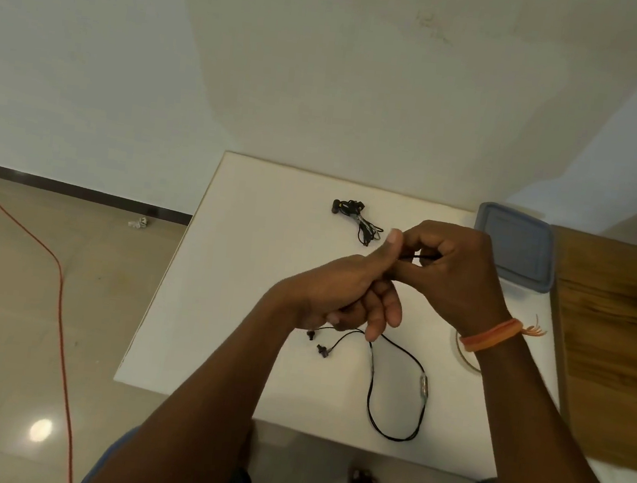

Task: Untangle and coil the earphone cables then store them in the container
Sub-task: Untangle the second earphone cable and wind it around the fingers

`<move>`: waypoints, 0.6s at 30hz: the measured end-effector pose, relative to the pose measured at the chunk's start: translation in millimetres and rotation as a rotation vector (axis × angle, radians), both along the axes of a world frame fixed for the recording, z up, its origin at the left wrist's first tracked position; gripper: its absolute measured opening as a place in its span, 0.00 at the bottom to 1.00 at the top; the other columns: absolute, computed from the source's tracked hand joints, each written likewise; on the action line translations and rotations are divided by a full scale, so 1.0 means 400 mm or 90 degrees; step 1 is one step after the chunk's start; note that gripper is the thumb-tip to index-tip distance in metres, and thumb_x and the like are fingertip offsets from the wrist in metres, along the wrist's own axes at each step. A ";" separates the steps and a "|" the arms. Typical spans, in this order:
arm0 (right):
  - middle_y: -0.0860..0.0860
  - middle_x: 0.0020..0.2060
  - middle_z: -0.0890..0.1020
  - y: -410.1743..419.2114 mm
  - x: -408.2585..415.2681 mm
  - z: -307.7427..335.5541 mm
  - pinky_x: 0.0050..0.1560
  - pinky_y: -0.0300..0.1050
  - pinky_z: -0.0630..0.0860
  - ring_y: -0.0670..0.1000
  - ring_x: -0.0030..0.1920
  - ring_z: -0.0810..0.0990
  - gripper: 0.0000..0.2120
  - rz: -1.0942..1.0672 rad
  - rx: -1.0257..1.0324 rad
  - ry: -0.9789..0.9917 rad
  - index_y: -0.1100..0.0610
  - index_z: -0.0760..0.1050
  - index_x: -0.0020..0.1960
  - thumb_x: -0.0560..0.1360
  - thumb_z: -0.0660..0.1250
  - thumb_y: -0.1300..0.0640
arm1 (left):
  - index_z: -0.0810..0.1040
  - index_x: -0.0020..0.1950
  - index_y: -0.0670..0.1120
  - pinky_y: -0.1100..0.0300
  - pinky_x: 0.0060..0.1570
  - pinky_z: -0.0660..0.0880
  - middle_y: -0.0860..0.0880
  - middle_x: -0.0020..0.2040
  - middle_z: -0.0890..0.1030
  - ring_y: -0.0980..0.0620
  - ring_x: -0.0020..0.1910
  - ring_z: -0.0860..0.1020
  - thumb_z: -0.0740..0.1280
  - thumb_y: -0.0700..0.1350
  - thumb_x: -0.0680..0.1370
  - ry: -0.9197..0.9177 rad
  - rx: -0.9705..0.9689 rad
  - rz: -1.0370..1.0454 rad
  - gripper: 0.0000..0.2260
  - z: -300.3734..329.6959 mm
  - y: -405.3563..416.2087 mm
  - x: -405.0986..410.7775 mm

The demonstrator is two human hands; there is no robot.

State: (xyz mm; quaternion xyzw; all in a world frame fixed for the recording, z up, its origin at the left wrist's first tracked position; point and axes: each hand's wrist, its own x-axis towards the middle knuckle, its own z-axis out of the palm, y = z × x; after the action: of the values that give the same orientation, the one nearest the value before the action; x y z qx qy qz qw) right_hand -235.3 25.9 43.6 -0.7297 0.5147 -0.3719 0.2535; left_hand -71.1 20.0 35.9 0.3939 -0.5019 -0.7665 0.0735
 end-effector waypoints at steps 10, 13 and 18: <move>0.51 0.27 0.81 -0.004 0.043 -0.012 0.29 0.41 0.75 0.46 0.27 0.79 0.13 -0.089 0.307 -0.325 0.61 0.78 0.38 0.76 0.61 0.72 | 0.79 0.61 0.41 0.52 0.46 0.82 0.42 0.58 0.83 0.44 0.51 0.84 0.56 0.51 0.79 0.465 0.135 0.142 0.21 0.015 -0.011 0.018; 0.50 0.25 0.76 0.012 0.066 -0.035 0.26 0.36 0.66 0.42 0.23 0.69 0.15 -0.035 0.300 -0.178 0.55 0.76 0.33 0.78 0.64 0.64 | 0.70 0.69 0.38 0.52 0.57 0.79 0.40 0.66 0.77 0.42 0.61 0.80 0.56 0.35 0.81 0.565 0.098 0.346 0.17 0.011 -0.041 0.028; 0.46 0.26 0.75 0.025 0.101 -0.047 0.28 0.28 0.66 0.41 0.24 0.72 0.10 0.048 0.321 -0.056 0.58 0.82 0.44 0.79 0.65 0.55 | 0.65 0.75 0.46 0.51 0.66 0.73 0.49 0.74 0.69 0.47 0.71 0.70 0.54 0.23 0.74 0.220 -0.109 0.488 0.32 -0.022 -0.052 0.036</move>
State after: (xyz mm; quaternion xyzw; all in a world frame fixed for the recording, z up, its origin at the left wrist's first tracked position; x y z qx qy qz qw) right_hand -194.9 36.1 24.8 -0.6455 0.5518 -0.2538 0.4632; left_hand -56.8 -0.9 27.2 0.4100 -0.3611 -0.6941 0.4688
